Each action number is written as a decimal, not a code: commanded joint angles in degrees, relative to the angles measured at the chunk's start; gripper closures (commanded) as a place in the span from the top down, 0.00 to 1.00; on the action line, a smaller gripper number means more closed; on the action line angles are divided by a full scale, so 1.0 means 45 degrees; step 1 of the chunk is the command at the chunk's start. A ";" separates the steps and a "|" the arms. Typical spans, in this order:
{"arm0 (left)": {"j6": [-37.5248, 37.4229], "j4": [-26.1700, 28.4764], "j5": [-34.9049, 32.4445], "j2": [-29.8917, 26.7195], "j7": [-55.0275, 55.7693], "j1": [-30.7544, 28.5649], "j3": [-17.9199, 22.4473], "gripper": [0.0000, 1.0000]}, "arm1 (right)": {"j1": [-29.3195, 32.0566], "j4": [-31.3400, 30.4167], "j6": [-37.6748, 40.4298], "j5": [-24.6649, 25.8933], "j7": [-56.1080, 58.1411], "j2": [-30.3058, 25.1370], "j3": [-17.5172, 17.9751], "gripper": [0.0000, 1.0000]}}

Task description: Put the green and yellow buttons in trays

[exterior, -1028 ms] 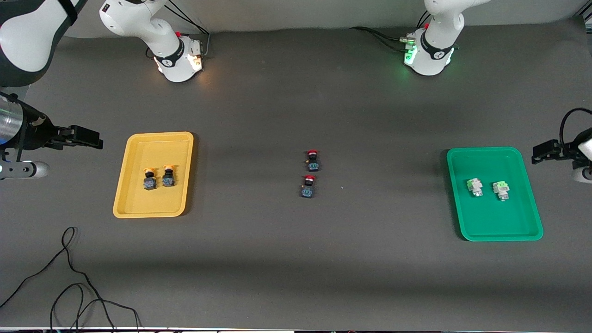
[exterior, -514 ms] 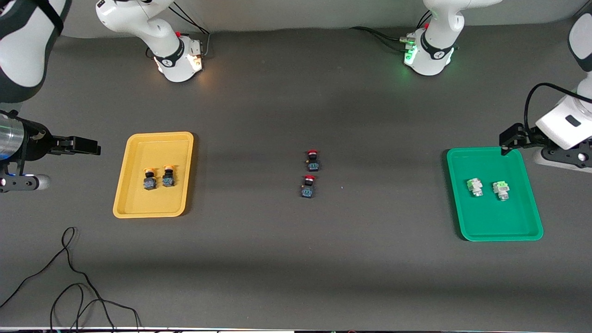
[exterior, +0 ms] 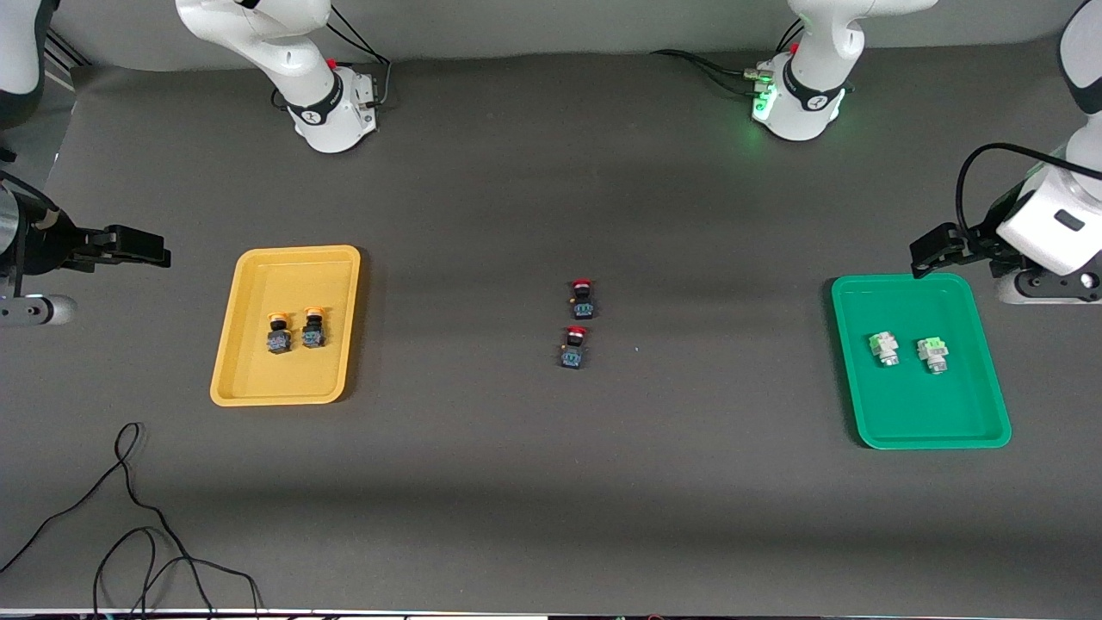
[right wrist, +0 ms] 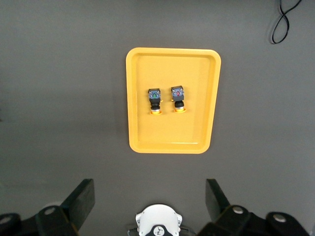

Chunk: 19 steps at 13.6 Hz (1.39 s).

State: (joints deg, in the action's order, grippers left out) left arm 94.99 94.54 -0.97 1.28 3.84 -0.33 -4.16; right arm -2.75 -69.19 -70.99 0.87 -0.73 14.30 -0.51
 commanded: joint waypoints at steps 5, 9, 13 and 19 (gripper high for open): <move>-0.0620 -0.0149 0.0137 -0.0226 0.0299 0.0112 0.0162 1.00 | 0.0241 -0.6656 -0.4573 0.0374 -0.0347 -0.4311 0.0796 1.00; -0.0620 -0.0130 0.0196 -0.0227 0.0358 0.0112 0.0162 1.00 | 0.0299 -0.5958 -0.4772 0.0354 -0.0366 -0.3864 0.0893 1.00; -0.0659 -0.0130 0.0176 -0.0266 0.0378 0.0131 0.0123 1.00 | 0.0241 -0.5231 -0.4537 0.0354 -0.0502 -0.3393 0.0952 1.00; -0.0854 -0.0168 0.0176 -0.0382 0.0378 0.0151 0.0103 1.00 | 0.0123 -0.5289 -0.4400 0.0354 -0.0522 -0.3315 0.0952 1.00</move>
State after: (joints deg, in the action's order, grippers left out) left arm 92.46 93.95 -0.51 0.71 4.42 -0.28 -3.95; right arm -2.02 -94.54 -92.09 1.26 -1.60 -1.15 3.49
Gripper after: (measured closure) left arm 0.000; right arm 0.000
